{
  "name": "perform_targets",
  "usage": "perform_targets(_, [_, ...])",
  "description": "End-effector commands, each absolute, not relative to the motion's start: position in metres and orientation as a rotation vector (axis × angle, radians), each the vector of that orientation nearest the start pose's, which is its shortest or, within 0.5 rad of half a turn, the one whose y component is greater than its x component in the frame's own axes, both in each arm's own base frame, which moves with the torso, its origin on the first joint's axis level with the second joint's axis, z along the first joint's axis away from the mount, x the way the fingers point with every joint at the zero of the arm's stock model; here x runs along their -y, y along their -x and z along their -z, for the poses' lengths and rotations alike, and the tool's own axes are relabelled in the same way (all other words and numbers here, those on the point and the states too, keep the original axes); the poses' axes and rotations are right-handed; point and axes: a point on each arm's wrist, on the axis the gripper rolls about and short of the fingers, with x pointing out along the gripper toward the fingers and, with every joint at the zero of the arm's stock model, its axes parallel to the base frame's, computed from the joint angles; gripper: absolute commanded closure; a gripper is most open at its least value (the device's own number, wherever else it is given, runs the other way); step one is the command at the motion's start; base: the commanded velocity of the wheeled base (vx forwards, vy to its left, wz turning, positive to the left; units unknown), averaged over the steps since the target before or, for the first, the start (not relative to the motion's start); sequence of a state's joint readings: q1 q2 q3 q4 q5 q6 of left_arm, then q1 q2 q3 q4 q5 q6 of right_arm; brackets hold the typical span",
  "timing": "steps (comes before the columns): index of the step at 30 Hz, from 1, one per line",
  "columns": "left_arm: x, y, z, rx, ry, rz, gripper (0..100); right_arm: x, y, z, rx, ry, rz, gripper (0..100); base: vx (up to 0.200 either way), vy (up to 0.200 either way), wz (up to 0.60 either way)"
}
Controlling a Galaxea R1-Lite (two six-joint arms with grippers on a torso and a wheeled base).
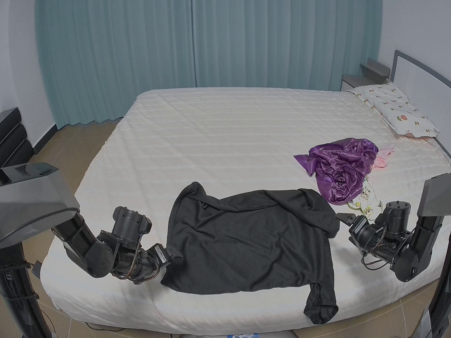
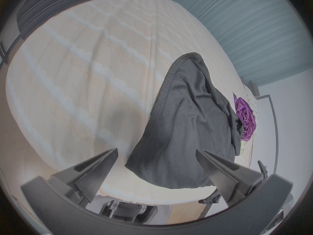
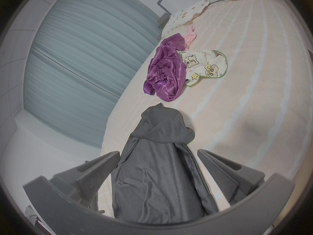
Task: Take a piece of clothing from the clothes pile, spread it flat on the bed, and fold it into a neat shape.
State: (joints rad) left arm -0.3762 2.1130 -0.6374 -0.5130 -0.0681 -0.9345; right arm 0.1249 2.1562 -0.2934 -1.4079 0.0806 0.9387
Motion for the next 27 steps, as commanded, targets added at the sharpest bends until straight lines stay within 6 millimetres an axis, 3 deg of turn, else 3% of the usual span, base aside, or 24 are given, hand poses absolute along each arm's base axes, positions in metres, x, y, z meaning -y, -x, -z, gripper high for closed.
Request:
perform_targets(1, [0.126, -0.282, 0.014, -1.073, 0.636, -0.102, 0, -0.038, -0.274, -0.012, -0.537, -0.901, 0.032, 0, 0.000, 0.000, 0.00])
perform_targets(10, [0.133, -0.284, 0.017, -1.063, 0.616, -0.099, 0, -0.041, -0.270, -0.004, -0.535, -0.831, 0.005, 0, 0.000, 0.000, 0.00])
perform_targets(11, [0.133, -0.283, 0.018, -1.066, 0.614, -0.100, 100, -0.042, -0.269, -0.003, -0.527, -0.820, -0.001, 0, 0.000, 0.000, 0.00])
perform_targets(21, [0.134, -0.277, 0.019, -1.087, 0.595, -0.101, 100, -0.042, -0.253, 0.009, -0.588, -0.661, -0.030, 0, 0.000, 0.000, 0.00])
perform_targets(25, [0.127, -0.275, 0.017, -1.087, 0.591, -0.136, 100, -0.042, -0.253, 0.012, -0.595, -0.627, -0.036, 0, 0.000, 0.000, 0.00])
perform_targets(26, [0.110, -0.277, 0.005, -1.067, 0.599, -0.193, 100, -0.043, -0.254, 0.019, -0.621, -0.600, -0.046, 0, 0.000, 0.000, 0.00])
perform_targets(27, [0.108, -0.277, 0.003, -1.066, 0.596, -0.196, 100, -0.043, -0.255, 0.021, -0.626, -0.595, -0.045, 0, 0.000, 0.000, 0.00])
